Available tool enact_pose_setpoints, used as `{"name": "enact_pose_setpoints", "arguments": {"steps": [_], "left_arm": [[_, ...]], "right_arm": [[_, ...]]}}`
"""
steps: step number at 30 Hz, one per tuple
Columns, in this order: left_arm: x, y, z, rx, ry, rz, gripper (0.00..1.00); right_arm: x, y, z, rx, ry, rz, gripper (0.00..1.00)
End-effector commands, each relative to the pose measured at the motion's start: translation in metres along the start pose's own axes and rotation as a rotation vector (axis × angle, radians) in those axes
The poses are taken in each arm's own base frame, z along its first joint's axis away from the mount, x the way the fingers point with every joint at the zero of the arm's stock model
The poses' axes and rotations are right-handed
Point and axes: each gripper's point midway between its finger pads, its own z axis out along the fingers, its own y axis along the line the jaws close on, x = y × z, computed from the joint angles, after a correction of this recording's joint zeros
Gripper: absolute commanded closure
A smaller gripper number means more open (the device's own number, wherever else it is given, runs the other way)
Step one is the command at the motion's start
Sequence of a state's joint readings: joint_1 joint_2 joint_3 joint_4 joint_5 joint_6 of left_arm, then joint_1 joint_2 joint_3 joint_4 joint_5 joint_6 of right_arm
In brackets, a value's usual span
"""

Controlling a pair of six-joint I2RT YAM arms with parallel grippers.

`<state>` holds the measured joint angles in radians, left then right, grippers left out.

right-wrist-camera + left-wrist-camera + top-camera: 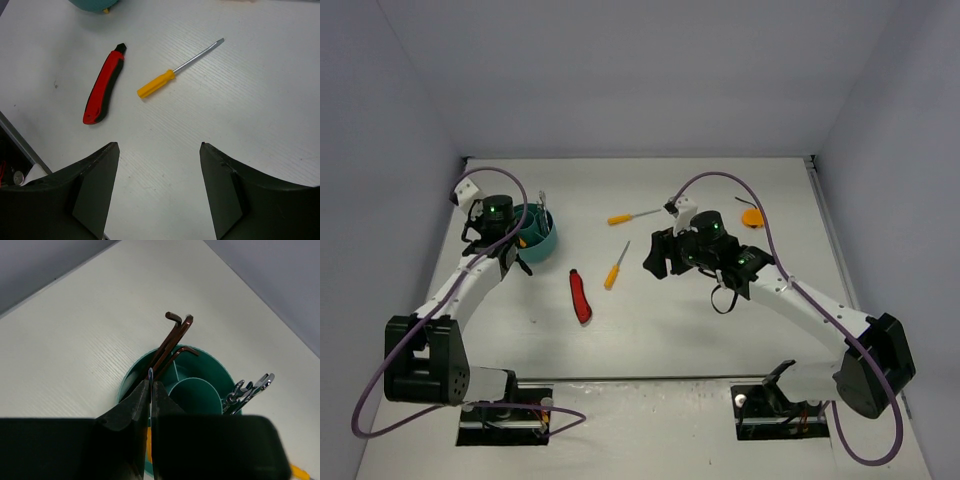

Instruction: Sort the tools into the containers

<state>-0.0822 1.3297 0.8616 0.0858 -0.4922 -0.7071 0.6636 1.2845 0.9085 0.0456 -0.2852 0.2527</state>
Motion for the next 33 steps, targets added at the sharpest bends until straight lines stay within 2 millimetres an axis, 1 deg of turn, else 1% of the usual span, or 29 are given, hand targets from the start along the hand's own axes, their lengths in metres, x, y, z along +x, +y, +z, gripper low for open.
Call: {"name": "enact_pose_setpoints", "arguments": {"steps": [1,5,7,10,14,17,19,21,24,25,26,27,28,29,30,32,33], "left_arm": [[-0.037,-0.028,0.007,0.074,-0.119,-0.107,1.0],[-0.033,-0.032,0.011,0.096,-0.113,-0.149,0.98],[-0.028,-0.033,0.012,0.102,-0.096,-0.152,0.94],[-0.013,-0.03,0.012,0.108,-0.059,-0.154,0.87],[-0.005,-0.027,0.008,0.124,-0.035,-0.127,0.81],[-0.005,-0.03,0.002,0.155,-0.021,-0.101,0.76],[-0.011,-0.033,-0.007,0.177,-0.013,-0.09,0.73],[-0.023,-0.04,-0.019,0.212,-0.01,-0.069,0.71],[-0.04,-0.061,-0.044,0.288,0.021,0.024,0.7],[-0.04,-0.069,-0.055,0.315,0.046,0.083,0.7],[-0.03,-0.074,-0.064,0.333,0.095,0.16,0.7],[-0.03,-0.082,-0.073,0.359,0.121,0.222,0.7],[-0.026,-0.089,-0.08,0.381,0.15,0.268,0.7],[-0.018,-0.099,-0.089,0.412,0.196,0.324,0.7],[-0.019,-0.116,-0.102,0.469,0.223,0.39,0.7],[0.0,-0.132,-0.116,0.53,0.308,0.483,0.7],[0.019,-0.138,-0.122,0.555,0.374,0.534,0.7]], "right_arm": [[-0.017,0.006,-0.005,-0.017,-0.07,-0.026,0.37],[-0.012,0.005,-0.003,-0.016,-0.055,-0.017,0.37],[-0.01,0.005,-0.003,-0.015,-0.05,-0.014,0.37],[-0.007,0.002,-0.002,-0.007,-0.043,-0.01,0.37],[-0.004,0.0,0.0,0.003,-0.036,-0.007,0.37],[-0.002,-0.001,0.002,0.004,-0.028,-0.003,0.37],[-0.002,-0.001,0.002,0.005,-0.028,-0.001,0.37],[-0.001,-0.002,0.002,0.012,-0.028,-0.001,0.37],[0.0,-0.007,0.001,0.034,-0.032,-0.002,0.37],[0.0,-0.008,0.0,0.04,-0.033,-0.003,0.37],[0.001,-0.009,0.0,0.046,-0.032,-0.003,0.37],[0.002,-0.01,0.0,0.052,-0.029,-0.004,0.37],[0.003,-0.012,0.0,0.057,-0.026,-0.004,0.37],[0.005,-0.013,0.0,0.063,-0.02,-0.003,0.37],[0.006,-0.014,0.0,0.068,-0.016,-0.002,0.38],[0.009,-0.016,-0.001,0.075,-0.008,0.0,0.38],[0.011,-0.017,-0.002,0.077,-0.005,0.001,0.38]]}}
